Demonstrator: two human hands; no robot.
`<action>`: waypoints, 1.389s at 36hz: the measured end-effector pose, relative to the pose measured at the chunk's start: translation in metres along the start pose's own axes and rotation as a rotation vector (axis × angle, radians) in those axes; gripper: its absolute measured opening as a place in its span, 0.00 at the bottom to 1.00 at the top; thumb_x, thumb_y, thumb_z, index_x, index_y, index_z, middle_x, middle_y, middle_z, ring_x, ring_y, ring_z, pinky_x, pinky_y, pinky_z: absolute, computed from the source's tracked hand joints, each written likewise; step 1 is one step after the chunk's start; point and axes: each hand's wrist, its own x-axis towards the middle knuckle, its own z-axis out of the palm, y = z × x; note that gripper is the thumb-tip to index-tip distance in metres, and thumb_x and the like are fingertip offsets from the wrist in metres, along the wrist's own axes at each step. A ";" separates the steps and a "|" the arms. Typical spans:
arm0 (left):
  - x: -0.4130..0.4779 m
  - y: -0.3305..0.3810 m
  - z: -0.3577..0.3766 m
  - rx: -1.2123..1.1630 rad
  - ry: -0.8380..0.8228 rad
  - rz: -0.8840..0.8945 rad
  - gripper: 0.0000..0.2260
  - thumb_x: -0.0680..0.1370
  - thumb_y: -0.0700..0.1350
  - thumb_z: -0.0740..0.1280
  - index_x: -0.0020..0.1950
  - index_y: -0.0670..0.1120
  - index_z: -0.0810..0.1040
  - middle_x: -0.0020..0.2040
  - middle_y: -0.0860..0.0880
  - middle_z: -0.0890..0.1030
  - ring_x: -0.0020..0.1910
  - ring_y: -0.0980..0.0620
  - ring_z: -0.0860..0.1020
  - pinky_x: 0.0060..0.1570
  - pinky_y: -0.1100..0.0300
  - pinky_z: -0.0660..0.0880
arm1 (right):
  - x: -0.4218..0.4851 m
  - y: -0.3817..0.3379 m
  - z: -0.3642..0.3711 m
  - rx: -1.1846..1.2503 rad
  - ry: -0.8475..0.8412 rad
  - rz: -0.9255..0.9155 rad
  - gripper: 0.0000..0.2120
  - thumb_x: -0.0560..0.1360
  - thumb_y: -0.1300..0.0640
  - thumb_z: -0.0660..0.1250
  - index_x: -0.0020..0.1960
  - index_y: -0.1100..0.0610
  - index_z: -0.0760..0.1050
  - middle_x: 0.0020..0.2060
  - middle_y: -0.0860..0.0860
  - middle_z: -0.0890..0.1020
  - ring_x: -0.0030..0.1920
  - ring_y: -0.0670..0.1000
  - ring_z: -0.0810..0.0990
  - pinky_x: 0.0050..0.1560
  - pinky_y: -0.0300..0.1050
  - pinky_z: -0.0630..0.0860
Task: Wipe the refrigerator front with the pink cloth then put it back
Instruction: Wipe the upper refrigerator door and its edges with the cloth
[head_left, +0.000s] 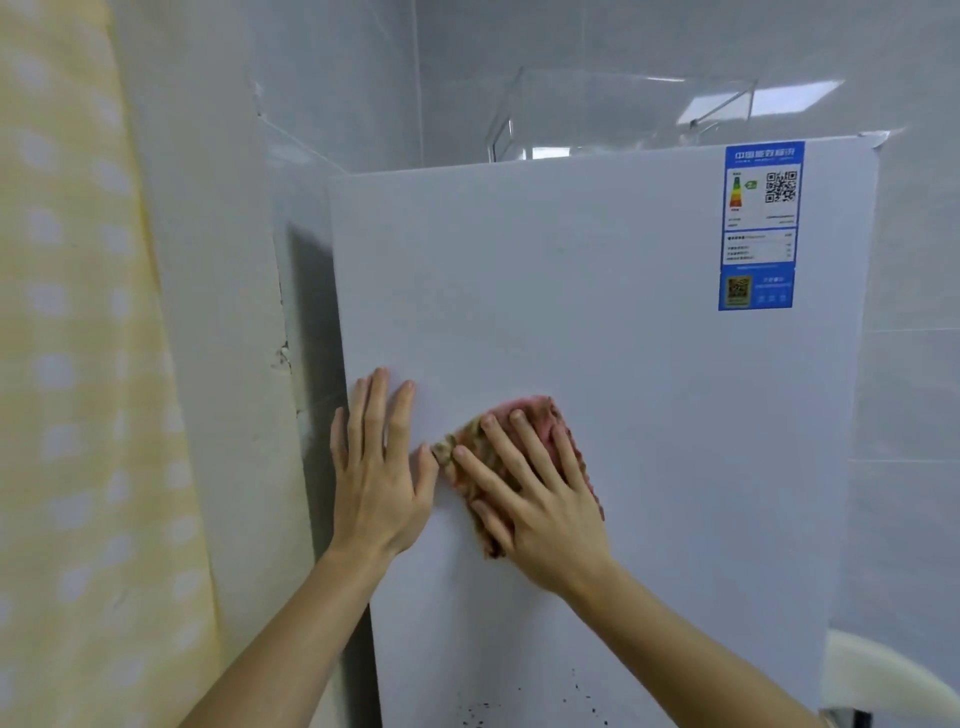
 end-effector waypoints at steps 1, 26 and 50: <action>-0.001 -0.001 0.000 0.000 0.000 0.007 0.29 0.82 0.49 0.58 0.84 0.44 0.60 0.85 0.43 0.55 0.85 0.44 0.51 0.80 0.36 0.54 | 0.003 0.004 -0.003 0.010 -0.004 -0.014 0.26 0.86 0.42 0.59 0.83 0.44 0.61 0.83 0.51 0.61 0.84 0.56 0.56 0.82 0.63 0.56; -0.018 -0.105 -0.015 0.091 -0.055 -0.065 0.30 0.84 0.50 0.54 0.86 0.46 0.53 0.86 0.45 0.50 0.85 0.45 0.48 0.82 0.38 0.48 | 0.057 -0.094 0.035 0.026 -0.041 -0.007 0.31 0.86 0.44 0.58 0.86 0.49 0.53 0.85 0.58 0.53 0.85 0.62 0.49 0.83 0.67 0.48; -0.032 -0.132 -0.007 0.031 -0.052 -0.107 0.31 0.84 0.49 0.56 0.86 0.48 0.50 0.86 0.45 0.47 0.85 0.42 0.44 0.80 0.32 0.46 | 0.143 -0.083 0.031 0.035 0.146 0.236 0.24 0.88 0.47 0.55 0.83 0.49 0.64 0.82 0.58 0.63 0.83 0.62 0.58 0.82 0.67 0.52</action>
